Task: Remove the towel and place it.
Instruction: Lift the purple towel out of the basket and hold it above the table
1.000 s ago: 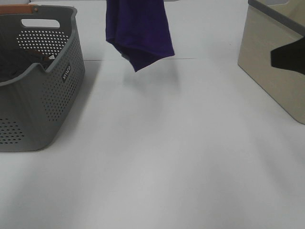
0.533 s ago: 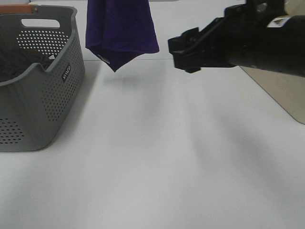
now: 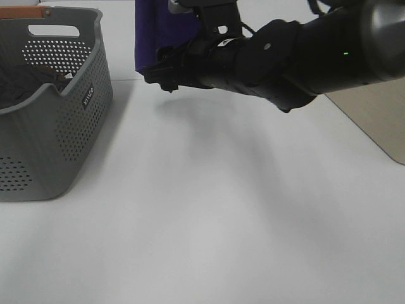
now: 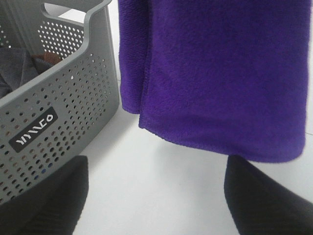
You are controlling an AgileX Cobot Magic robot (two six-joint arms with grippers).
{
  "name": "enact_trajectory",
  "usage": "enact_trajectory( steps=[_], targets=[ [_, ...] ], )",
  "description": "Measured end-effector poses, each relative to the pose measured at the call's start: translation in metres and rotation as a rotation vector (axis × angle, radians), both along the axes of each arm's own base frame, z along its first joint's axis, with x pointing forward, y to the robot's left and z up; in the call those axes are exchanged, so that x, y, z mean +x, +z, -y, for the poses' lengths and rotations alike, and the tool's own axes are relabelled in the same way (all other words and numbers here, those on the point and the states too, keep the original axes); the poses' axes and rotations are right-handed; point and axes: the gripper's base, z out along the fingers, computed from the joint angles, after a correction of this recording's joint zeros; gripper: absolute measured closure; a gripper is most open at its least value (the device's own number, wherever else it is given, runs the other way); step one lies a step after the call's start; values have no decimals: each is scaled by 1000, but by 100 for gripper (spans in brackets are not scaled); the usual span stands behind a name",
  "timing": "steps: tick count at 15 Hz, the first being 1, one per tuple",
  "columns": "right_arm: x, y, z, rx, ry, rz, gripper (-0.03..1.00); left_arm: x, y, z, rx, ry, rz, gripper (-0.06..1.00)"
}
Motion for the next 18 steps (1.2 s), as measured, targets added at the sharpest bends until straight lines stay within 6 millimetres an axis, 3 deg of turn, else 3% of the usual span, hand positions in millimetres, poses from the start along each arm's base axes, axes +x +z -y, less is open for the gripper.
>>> enact_trajectory(
  steps=[4, 11, 13, 18],
  targets=[
    [25, -24, -21, -65, 50, 37, 28, -9, 0, 13, 2, -33, -5, 94],
    [38, -44, -17, -81, -65, 144, 27, -10, -5, 12, 26, -12, -52, 94],
    [41, -59, -20, -112, -46, 137, 19, -14, -6, 17, 22, -24, -66, 94],
    [45, -54, -27, -131, 1, 185, 17, -25, -6, 32, 19, -66, -70, 94]
  ],
)
